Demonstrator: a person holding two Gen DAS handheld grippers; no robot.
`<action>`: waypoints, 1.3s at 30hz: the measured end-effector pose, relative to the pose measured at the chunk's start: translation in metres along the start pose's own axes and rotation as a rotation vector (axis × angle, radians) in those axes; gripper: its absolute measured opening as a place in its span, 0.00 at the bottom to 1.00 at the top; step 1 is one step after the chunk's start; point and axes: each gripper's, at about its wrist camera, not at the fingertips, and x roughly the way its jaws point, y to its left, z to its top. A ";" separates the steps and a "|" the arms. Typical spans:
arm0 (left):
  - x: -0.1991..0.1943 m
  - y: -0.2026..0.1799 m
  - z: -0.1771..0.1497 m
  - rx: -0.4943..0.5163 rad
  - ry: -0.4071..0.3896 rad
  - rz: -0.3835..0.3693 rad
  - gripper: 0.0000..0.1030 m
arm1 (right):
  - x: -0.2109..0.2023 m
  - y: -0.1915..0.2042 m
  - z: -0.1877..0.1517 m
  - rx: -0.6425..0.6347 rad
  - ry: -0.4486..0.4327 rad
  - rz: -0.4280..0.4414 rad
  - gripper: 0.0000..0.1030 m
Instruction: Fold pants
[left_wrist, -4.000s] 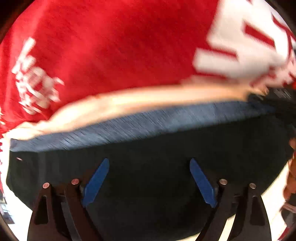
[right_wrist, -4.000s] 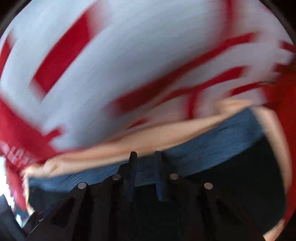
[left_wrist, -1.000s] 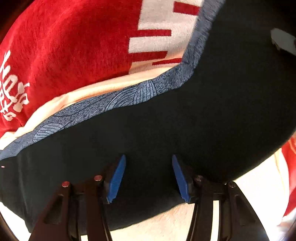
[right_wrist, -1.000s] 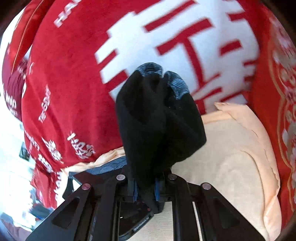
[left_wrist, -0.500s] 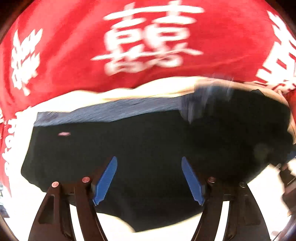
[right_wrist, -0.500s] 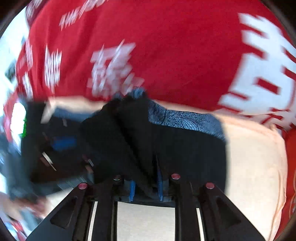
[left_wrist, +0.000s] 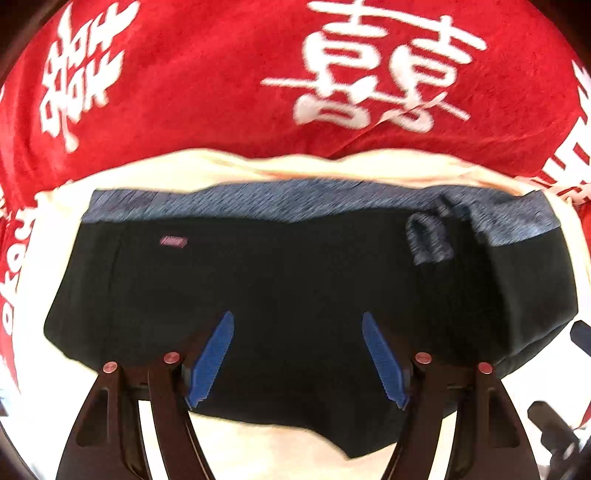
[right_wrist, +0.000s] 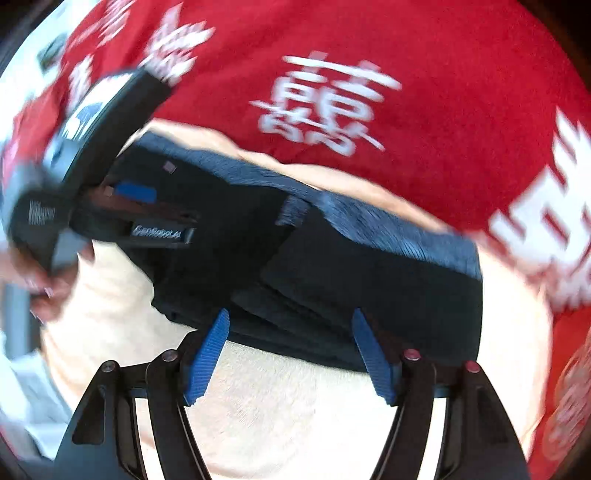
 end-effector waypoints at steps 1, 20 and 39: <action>0.014 -0.007 0.015 0.006 -0.001 -0.006 0.71 | 0.001 -0.013 0.002 0.065 0.013 0.019 0.71; 0.039 -0.048 0.029 0.043 0.040 -0.021 0.72 | 0.040 -0.001 0.026 -0.084 0.051 0.048 0.09; -0.049 -0.086 0.057 0.159 -0.044 -0.085 0.71 | -0.004 -0.147 0.022 0.287 0.003 0.212 0.50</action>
